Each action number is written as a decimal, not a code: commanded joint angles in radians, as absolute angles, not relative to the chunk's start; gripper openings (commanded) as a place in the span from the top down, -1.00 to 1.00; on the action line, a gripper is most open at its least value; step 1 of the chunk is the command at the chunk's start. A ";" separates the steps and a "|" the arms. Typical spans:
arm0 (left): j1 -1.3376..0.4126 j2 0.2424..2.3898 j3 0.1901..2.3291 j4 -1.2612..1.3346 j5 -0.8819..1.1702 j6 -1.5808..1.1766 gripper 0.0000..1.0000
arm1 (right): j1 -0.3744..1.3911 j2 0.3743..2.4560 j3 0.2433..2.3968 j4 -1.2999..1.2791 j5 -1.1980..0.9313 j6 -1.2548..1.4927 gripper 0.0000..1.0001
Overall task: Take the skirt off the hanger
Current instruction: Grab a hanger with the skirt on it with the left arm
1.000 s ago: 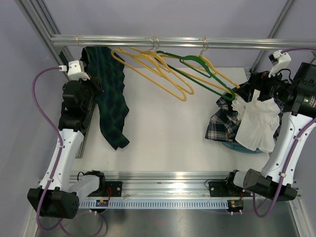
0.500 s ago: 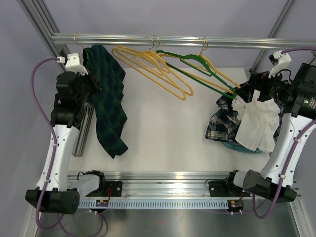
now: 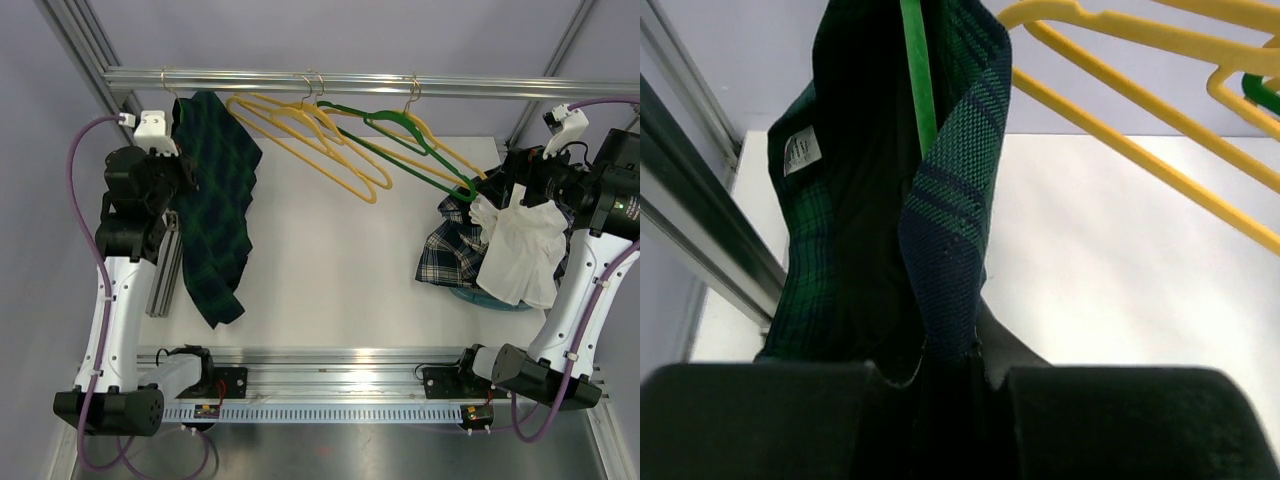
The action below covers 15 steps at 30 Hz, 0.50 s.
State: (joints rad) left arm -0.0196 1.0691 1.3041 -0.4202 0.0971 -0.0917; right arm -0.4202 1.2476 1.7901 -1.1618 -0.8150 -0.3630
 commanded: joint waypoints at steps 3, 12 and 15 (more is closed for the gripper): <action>-0.017 1.038 1.457 -0.167 0.103 0.054 1.00 | -0.420 1.238 1.787 -1.167 -0.848 -0.365 -0.99; -0.017 1.129 1.693 -0.399 0.071 -0.176 1.00 | -0.423 1.239 1.787 -1.164 -0.854 -0.359 -0.99; -0.015 1.134 1.710 -0.425 0.060 -0.254 1.00 | -0.422 1.238 1.787 -1.169 -0.854 -0.360 -0.99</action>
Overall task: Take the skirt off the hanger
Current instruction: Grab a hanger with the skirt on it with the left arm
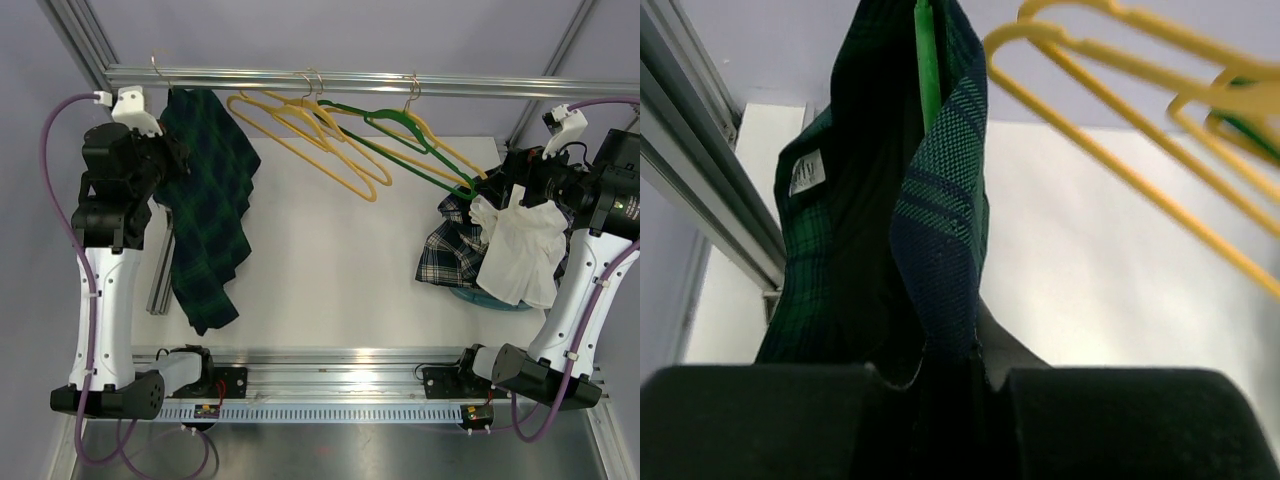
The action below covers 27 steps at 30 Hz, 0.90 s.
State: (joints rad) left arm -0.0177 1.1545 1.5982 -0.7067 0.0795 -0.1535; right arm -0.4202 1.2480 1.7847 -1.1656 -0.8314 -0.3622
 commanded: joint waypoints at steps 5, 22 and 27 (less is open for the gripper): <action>0.000 1.123 1.712 -0.407 0.069 -0.363 1.00 | -0.422 1.233 1.778 -1.172 -0.856 -0.365 -0.99; 0.000 0.870 1.365 -0.359 0.290 -0.224 1.00 | -0.419 1.235 1.821 -1.322 -0.974 -0.564 -0.99; -0.002 0.779 1.263 -0.379 0.366 -0.172 1.00 | -0.410 1.241 1.864 -1.449 -1.038 -0.737 -0.99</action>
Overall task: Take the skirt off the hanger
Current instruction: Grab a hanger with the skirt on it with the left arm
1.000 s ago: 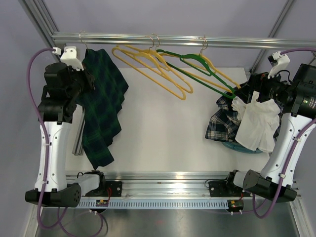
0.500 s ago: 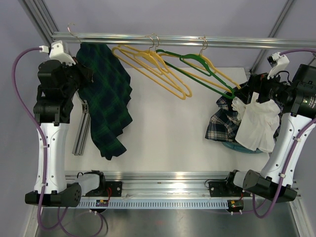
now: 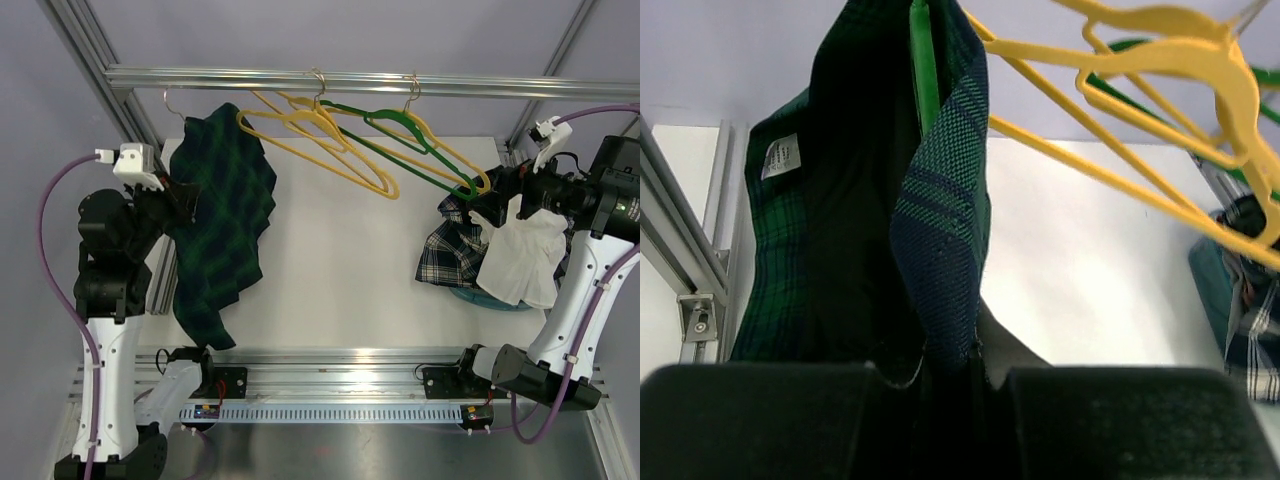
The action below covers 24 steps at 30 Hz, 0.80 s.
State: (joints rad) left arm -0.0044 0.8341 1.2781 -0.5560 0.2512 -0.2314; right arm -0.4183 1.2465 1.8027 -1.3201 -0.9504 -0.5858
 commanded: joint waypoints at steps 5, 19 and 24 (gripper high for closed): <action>-0.002 0.683 1.132 -0.364 0.506 -0.060 1.00 | -0.397 1.236 1.875 -1.601 -1.121 -0.932 -0.99; -0.002 0.635 1.126 -0.620 0.215 -0.064 1.00 | -0.367 1.216 1.845 -1.632 -1.147 -1.005 -0.99; -0.002 0.637 1.124 -0.664 0.202 -0.088 1.00 | -0.362 1.209 1.830 -1.634 -1.144 -1.009 -0.99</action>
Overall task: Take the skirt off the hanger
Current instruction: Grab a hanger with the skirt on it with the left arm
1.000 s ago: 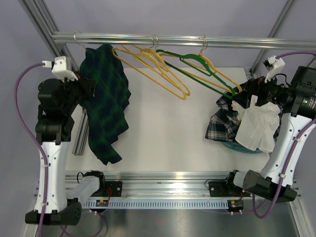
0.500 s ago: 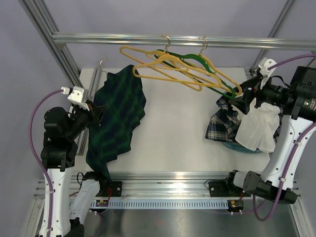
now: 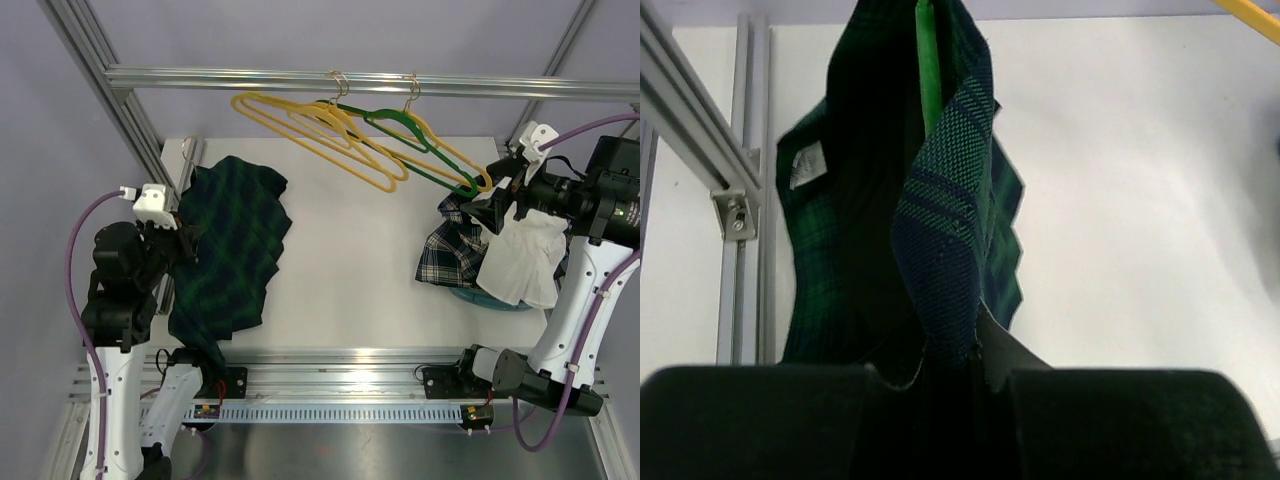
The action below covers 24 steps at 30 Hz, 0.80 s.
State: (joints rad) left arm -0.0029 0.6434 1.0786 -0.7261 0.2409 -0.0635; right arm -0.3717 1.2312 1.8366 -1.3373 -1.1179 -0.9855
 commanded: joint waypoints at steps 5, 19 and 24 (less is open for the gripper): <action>-0.002 0.638 1.108 -0.672 0.411 0.024 1.00 | -0.354 1.200 1.821 -1.637 -1.158 -1.035 -0.99; -0.046 0.692 1.005 -0.621 0.956 0.216 1.00 | -0.147 1.138 1.707 -1.637 -1.236 -1.157 -0.99; -0.196 0.756 1.022 -0.630 0.909 0.284 1.00 | -0.026 1.140 1.686 -1.615 -1.227 -1.134 -0.99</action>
State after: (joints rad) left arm -0.1154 0.7338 0.9966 -0.7403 0.8524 0.2138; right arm -0.0761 1.1469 1.6947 -1.3430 -1.1980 -1.1297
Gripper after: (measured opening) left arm 0.108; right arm 0.993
